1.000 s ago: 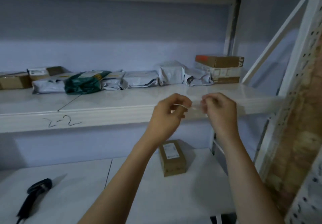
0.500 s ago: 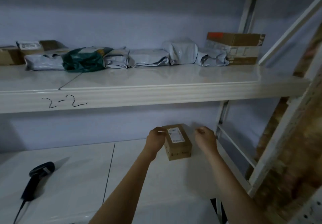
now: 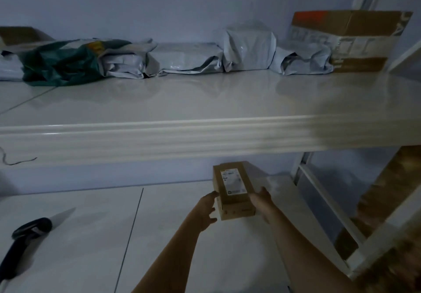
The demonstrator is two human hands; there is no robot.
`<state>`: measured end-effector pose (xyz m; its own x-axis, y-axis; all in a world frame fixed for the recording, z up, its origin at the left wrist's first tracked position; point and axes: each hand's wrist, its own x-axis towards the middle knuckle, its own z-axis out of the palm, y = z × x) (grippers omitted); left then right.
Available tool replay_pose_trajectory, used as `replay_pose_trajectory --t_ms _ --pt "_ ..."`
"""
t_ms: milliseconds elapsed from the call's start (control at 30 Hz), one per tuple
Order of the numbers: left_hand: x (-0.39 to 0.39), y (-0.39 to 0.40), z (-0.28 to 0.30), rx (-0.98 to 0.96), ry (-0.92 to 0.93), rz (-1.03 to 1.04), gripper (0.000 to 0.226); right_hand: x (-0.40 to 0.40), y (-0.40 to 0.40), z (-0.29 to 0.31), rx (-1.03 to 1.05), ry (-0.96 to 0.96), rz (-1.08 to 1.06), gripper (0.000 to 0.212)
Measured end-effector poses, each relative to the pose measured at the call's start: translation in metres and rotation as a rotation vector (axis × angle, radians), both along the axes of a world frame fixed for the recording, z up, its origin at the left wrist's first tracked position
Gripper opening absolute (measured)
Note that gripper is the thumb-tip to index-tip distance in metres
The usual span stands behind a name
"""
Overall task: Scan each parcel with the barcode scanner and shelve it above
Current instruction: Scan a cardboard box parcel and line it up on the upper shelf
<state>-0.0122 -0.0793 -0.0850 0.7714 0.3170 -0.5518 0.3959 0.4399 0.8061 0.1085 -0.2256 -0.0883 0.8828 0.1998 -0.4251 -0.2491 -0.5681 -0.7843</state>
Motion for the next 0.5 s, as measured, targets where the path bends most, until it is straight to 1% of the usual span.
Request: replay_pose_trajectory --t_ms 133,233,300,367,433,500 --pt "0.012 0.002 -0.017 -0.011 0.060 -0.108 0.055 0.008 0.010 -0.016 0.000 0.112 0.038 0.065" --pt "0.014 0.010 -0.021 0.043 0.126 -0.140 0.049 0.005 0.010 -0.026 0.000 0.188 0.040 0.065" --pt "0.013 0.020 -0.026 0.113 0.153 -0.119 0.057 0.002 0.010 -0.034 0.081 0.251 0.017 0.066" --pt "0.011 0.031 -0.030 0.172 0.208 -0.075 0.064 -0.002 0.010 -0.043 0.185 0.307 -0.048 0.071" --pt "0.002 0.041 -0.031 0.176 0.234 -0.077 0.059 -0.008 0.010 -0.050 0.278 0.363 -0.069 0.067" --pt "-0.009 0.050 -0.034 0.149 0.217 -0.118 0.052 -0.017 0.010 -0.058 0.336 0.417 -0.033 0.061"
